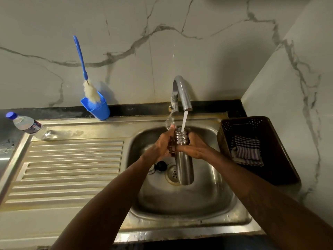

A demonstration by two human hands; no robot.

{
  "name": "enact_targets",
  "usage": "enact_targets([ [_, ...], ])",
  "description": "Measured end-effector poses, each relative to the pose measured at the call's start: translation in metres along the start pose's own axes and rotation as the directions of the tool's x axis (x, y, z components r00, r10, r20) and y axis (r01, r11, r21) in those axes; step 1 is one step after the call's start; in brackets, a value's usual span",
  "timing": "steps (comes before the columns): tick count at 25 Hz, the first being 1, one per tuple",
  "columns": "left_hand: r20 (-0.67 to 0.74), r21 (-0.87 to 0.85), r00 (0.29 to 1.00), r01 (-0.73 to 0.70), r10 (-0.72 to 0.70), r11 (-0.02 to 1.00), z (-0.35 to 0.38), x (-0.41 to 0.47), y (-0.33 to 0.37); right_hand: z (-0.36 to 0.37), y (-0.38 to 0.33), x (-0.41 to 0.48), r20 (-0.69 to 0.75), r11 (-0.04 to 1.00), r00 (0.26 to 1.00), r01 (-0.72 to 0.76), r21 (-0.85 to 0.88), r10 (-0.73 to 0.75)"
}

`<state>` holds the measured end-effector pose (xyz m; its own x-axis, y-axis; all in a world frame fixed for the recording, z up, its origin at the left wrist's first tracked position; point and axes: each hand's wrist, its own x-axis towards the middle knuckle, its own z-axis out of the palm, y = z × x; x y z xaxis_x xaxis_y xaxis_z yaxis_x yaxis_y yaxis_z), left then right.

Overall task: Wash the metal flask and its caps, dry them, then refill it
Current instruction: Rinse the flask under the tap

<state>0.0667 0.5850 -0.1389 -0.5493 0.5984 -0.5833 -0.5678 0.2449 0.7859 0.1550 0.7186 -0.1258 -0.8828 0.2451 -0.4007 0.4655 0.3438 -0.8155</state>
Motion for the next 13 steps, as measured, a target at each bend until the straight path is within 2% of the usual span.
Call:
enact_targets([
  [2,0.019,0.032,1.000,0.022,-0.023,0.999,-0.001,-0.004,-0.003,-0.004,0.000,-0.001,-0.064,0.980,0.992,-0.096,0.174,0.108],
  [4,0.073,0.064,0.993,0.087,-0.091,0.994,0.001,-0.007,-0.008,-0.008,0.004,0.009,-0.028,0.906,0.966,-0.232,0.355,0.258],
  [6,0.166,0.056,0.970,0.173,-0.179,0.983,0.006,-0.014,-0.011,-0.005,0.001,0.017,0.046,0.851,0.934,-0.342,0.398,0.353],
  [9,0.209,0.076,0.960,0.174,-0.186,0.982,0.007,-0.010,-0.003,0.003,-0.008,0.026,0.080,0.712,0.826,-0.527,0.464,0.559],
  [12,0.188,0.088,0.950,0.236,-0.249,0.968,0.010,-0.023,0.017,0.014,-0.007,0.029,0.181,0.564,0.728,-0.642,0.520,0.662],
  [13,0.127,0.083,0.966,0.217,-0.226,0.973,0.010,-0.029,0.021,0.015,-0.007,0.031,0.232,0.501,0.715,-0.648,0.573,0.660],
])
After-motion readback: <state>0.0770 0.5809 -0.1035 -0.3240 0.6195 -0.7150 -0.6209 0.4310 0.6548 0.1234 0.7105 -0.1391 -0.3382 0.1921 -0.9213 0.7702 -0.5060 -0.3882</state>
